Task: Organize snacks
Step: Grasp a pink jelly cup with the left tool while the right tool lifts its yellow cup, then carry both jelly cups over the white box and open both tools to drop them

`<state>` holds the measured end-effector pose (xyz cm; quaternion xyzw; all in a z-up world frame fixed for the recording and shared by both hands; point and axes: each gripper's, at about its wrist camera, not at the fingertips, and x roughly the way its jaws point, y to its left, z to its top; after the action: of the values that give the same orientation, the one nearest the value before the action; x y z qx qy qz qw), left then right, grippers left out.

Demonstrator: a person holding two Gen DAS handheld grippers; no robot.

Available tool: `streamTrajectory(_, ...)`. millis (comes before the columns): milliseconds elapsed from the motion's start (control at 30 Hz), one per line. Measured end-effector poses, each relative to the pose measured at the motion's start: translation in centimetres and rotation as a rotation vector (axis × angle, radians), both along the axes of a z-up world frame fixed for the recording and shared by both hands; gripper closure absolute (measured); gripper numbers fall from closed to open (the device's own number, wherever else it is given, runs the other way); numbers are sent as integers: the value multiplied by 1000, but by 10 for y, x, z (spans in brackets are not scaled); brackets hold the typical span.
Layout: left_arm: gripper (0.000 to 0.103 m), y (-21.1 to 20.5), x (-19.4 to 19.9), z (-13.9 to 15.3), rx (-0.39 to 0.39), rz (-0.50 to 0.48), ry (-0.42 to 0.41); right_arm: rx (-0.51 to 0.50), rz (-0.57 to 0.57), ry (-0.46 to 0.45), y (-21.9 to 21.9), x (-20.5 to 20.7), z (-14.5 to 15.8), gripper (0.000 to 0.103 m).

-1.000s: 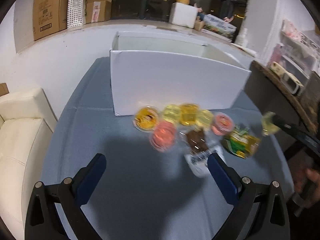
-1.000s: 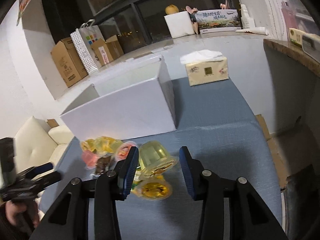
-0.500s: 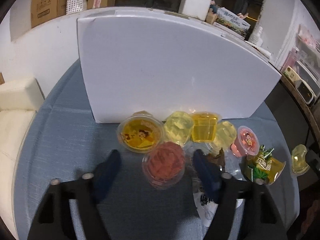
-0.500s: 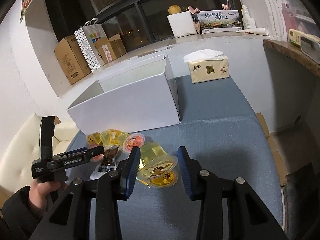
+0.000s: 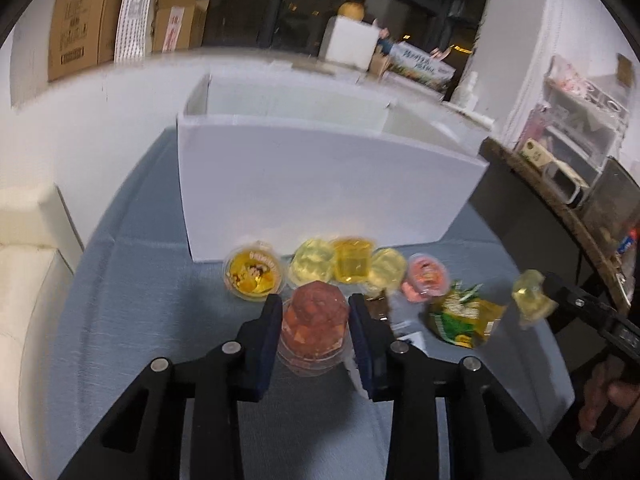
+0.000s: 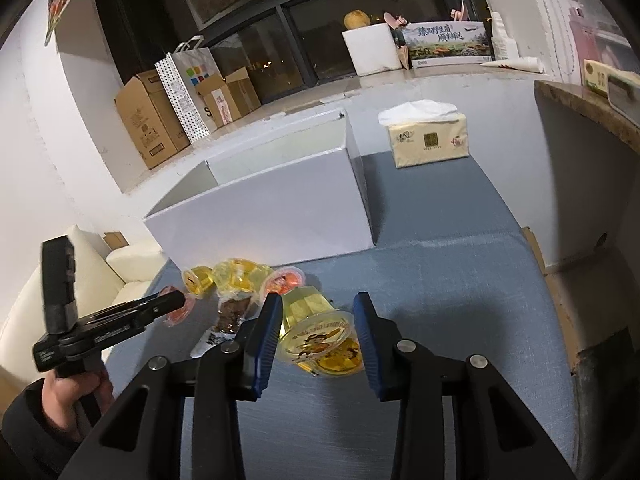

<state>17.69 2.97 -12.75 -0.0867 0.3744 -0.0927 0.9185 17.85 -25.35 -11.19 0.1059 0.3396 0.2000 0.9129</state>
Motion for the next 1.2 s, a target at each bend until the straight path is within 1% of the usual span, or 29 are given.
streamTrajectory(33,65,1,-4,6,5,-6,-19,-2,5,-8,2,-1,3,64)
streamTrajectory(67,65,0,-8,13,7,-10,-35,-2,10,-16,4,-1,6,78)
streamTrajectory(100,65,0,-12,20,4,-15,-51,-3,15,-20,6,0,9,94)
streamTrajectory(133,65,0,-14,28,3,-21,-71,-9,12,-27,10,1,13,101)
streamTrajectory(200,65,-1,-13,43,17,-29,-103,-26,31,-33,16,4,17,101)
streamTrajectory(233,65,-1,-9,46,18,-32,-109,-58,37,-30,22,7,16,101)
streamTrajectory(300,65,1,-7,47,-12,-33,-103,-57,48,-15,23,7,12,101)
streamTrajectory(333,65,3,-9,47,-13,-29,-103,-50,44,-14,21,6,11,97)
streamTrajectory(400,65,4,-11,44,-2,-19,-110,-55,25,-10,18,-1,6,61)
streamTrajectory(433,65,6,-12,42,-7,-23,-102,-56,38,-9,19,-6,2,16)
streamTrajectory(467,65,6,-12,38,-14,-25,-89,-61,53,-11,22,-14,-4,1)
streamTrajectory(600,65,6,-12,32,-29,-27,-81,-100,78,25,44,-29,-30,1)
streamTrajectory(700,65,5,-17,33,-23,-44,-85,-127,101,76,60,-29,-52,3)
streamTrajectory(733,65,4,-19,34,-19,-50,-89,-129,100,85,61,-28,-56,6)
streamTrajectory(800,65,2,-22,35,-12,-55,-93,-136,96,102,61,-25,-64,16)
streamTrajectory(867,65,3,-22,36,-17,-57,-94,-137,108,129,62,-21,-70,46)
streamTrajectory(900,65,3,-22,36,-17,-59,-93,-147,96,115,63,-22,-69,53)
streamTrajectory(933,65,2,-23,36,-18,-60,-92,-132,108,129,61,-21,-69,62)
streamTrajectory(1000,65,2,-24,37,-23,-65,-94,-106,115,139,57,-22,-67,63)
streamTrajectory(1067,65,1,-25,40,-21,-68,-101,-113,116,101,56,-26,-56,66)
streamTrajectory(1200,65,1,-25,52,-17,-74,-125,-101,122,19,55,-30,-21,67)
